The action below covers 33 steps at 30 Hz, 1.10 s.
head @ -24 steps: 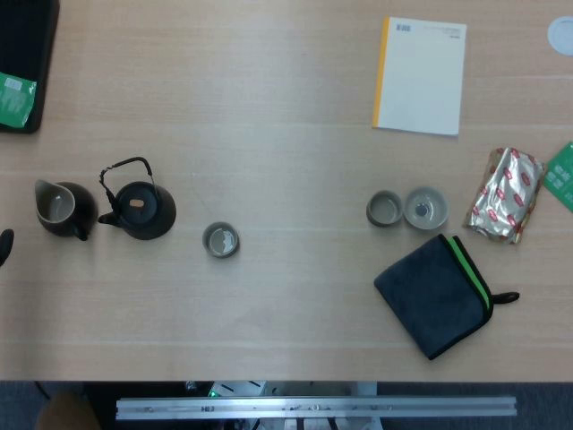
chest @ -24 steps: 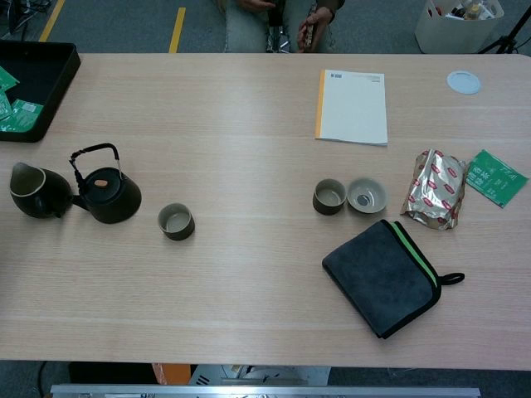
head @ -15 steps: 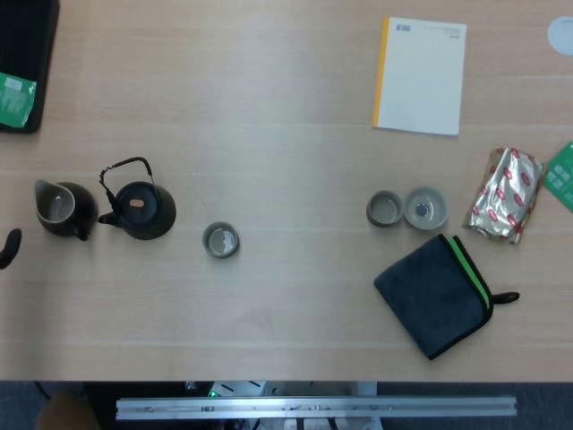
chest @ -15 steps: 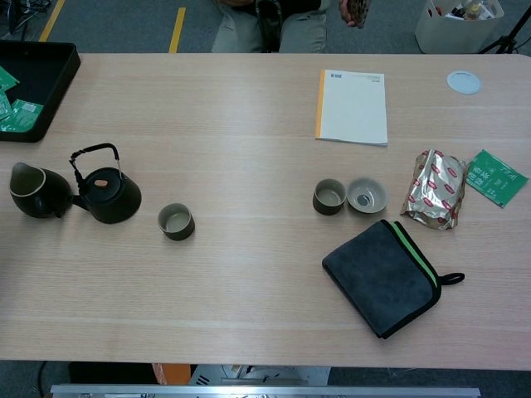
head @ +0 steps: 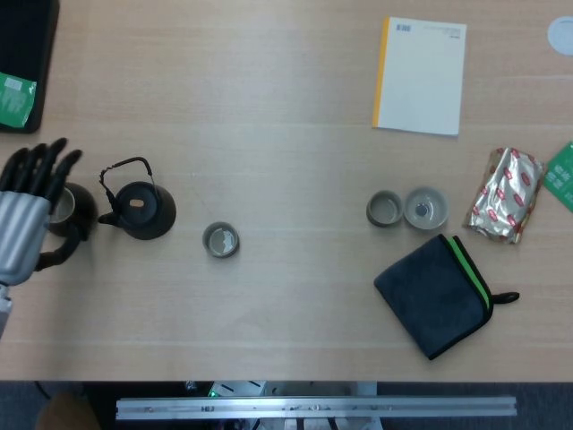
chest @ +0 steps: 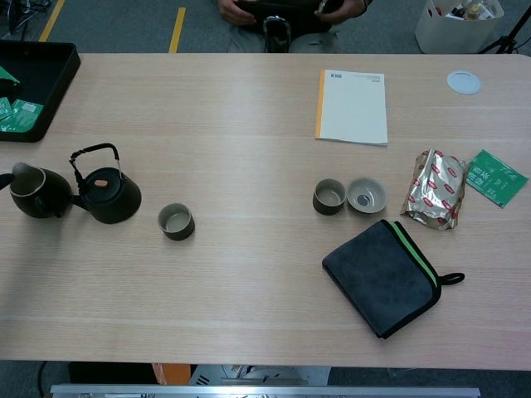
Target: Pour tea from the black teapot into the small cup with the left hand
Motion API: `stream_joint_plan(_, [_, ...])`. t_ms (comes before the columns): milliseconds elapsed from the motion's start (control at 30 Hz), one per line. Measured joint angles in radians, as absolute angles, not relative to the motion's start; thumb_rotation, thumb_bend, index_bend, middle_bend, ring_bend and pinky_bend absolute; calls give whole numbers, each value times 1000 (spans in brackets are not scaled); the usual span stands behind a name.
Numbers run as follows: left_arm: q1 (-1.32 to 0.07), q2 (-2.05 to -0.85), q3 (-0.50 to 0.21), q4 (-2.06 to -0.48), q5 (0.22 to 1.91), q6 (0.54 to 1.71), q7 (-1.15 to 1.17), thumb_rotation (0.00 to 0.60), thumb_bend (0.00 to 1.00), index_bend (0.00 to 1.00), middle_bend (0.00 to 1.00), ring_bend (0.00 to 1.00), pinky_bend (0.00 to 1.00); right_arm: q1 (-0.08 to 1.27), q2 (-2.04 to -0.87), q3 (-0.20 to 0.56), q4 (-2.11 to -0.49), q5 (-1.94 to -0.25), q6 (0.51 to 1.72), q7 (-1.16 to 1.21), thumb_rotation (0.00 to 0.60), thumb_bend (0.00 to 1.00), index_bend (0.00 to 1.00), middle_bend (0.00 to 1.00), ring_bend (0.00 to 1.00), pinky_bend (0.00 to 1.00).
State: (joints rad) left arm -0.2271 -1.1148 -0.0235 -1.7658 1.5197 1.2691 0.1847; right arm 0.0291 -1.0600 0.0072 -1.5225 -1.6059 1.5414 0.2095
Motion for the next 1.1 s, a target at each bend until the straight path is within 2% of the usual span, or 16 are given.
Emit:
stream_joint_plan(500, [-386,-1260,10,-1567,1651,1108,209,600,224,0,0,0,55,26,-1058,11,-1530,-1589,1537,200,600,52,328,324,203,240])
stream_joint_plan(1100, [-447,-1424,45,-1342,1701,1102,161,600,219,0,0,0,51,19,-1053,11,-1542,-1586,1543,191,600,52,328,324,203,240])
